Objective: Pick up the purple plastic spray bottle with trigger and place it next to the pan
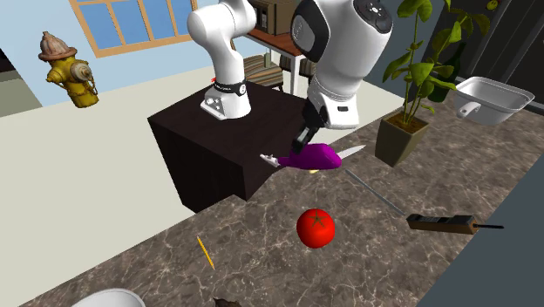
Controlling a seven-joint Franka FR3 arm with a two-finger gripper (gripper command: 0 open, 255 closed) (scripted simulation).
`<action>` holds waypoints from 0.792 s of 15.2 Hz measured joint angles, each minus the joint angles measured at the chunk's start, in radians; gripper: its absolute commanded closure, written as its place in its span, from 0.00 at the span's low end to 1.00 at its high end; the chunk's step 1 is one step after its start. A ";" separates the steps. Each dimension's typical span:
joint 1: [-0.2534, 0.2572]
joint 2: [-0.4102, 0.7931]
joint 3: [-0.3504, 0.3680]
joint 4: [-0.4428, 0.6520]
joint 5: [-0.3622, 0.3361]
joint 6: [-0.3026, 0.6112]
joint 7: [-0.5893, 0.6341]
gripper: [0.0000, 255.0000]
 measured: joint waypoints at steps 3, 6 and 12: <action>0.000 -0.030 -0.003 0.009 -0.010 -0.037 0.002 1.00; 0.003 -0.054 -0.003 0.023 -0.016 -0.076 0.008 1.00; 0.006 -0.097 -0.005 0.056 -0.028 -0.149 0.014 1.00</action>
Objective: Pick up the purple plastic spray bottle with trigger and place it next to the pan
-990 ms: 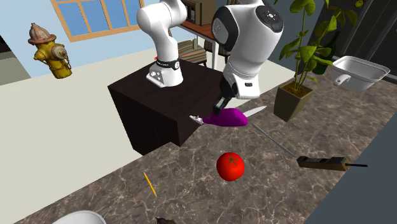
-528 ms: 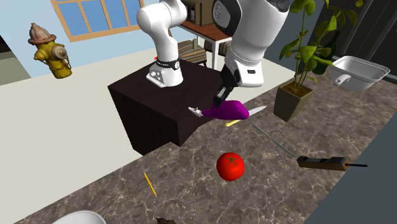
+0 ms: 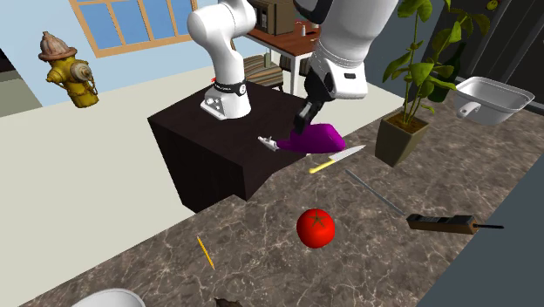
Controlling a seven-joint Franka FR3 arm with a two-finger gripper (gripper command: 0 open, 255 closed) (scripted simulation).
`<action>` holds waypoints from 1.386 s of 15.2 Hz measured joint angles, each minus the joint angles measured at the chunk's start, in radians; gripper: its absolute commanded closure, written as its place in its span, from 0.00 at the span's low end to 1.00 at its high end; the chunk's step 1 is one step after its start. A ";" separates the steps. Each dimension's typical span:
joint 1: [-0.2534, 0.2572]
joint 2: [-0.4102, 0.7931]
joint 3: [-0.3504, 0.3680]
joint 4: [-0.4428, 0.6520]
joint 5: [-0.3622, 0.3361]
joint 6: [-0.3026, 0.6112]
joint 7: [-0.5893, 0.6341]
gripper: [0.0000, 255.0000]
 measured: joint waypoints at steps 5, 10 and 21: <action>0.002 -0.036 0.000 0.028 -0.009 -0.063 0.005 1.00; -0.034 -0.063 -0.036 0.015 -0.039 -0.071 -0.054 1.00; -0.169 -0.098 -0.172 -0.023 -0.136 -0.037 -0.282 1.00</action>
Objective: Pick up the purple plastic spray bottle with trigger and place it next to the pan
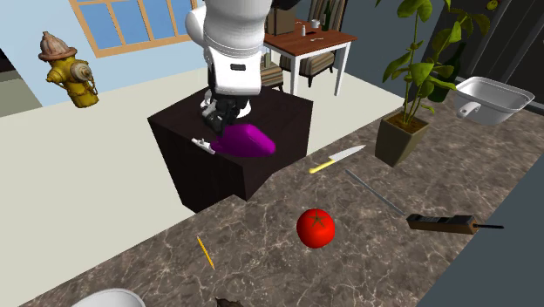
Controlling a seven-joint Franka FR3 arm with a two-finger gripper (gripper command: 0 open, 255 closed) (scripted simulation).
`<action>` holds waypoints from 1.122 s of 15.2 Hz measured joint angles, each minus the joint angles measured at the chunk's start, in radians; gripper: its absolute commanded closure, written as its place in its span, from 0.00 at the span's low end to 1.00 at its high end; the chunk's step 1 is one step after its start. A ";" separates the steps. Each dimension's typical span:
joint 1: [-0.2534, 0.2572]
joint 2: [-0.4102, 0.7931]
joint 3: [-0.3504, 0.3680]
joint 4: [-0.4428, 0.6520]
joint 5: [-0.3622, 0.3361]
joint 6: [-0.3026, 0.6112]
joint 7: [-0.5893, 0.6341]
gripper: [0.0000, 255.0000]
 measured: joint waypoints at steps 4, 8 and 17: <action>-0.051 0.034 -0.051 0.028 -0.013 0.019 -0.097 1.00; -0.102 0.069 -0.097 0.075 -0.018 0.021 -0.195 1.00; -0.248 0.228 -0.185 0.220 0.033 0.060 -0.446 1.00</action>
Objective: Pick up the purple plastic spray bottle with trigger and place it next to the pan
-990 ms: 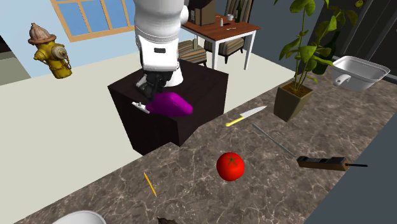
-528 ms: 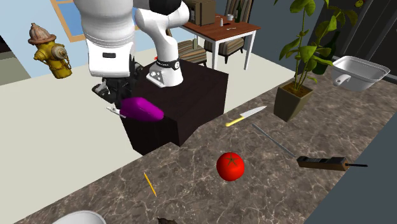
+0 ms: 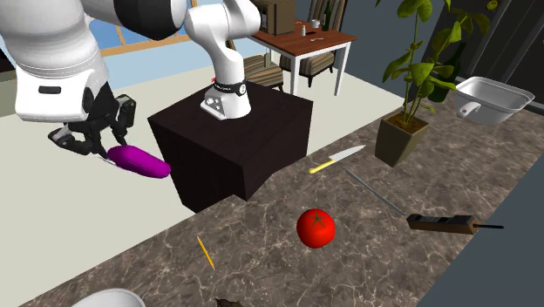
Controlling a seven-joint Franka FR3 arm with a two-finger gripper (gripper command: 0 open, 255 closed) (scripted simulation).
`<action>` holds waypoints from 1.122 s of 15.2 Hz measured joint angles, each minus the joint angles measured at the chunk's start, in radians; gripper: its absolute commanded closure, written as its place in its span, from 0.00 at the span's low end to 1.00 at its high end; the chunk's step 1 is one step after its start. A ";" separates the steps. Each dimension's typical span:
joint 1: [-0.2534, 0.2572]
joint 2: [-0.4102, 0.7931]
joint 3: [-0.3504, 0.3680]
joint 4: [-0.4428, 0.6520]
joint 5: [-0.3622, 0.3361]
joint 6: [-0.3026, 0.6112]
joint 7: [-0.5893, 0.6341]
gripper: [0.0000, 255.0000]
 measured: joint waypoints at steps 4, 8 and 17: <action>-0.071 0.079 -0.017 0.087 0.039 -0.002 -0.100 1.00; -0.093 0.118 -0.014 0.087 0.060 0.035 -0.120 1.00; -0.113 0.183 0.004 0.044 0.094 0.134 -0.124 1.00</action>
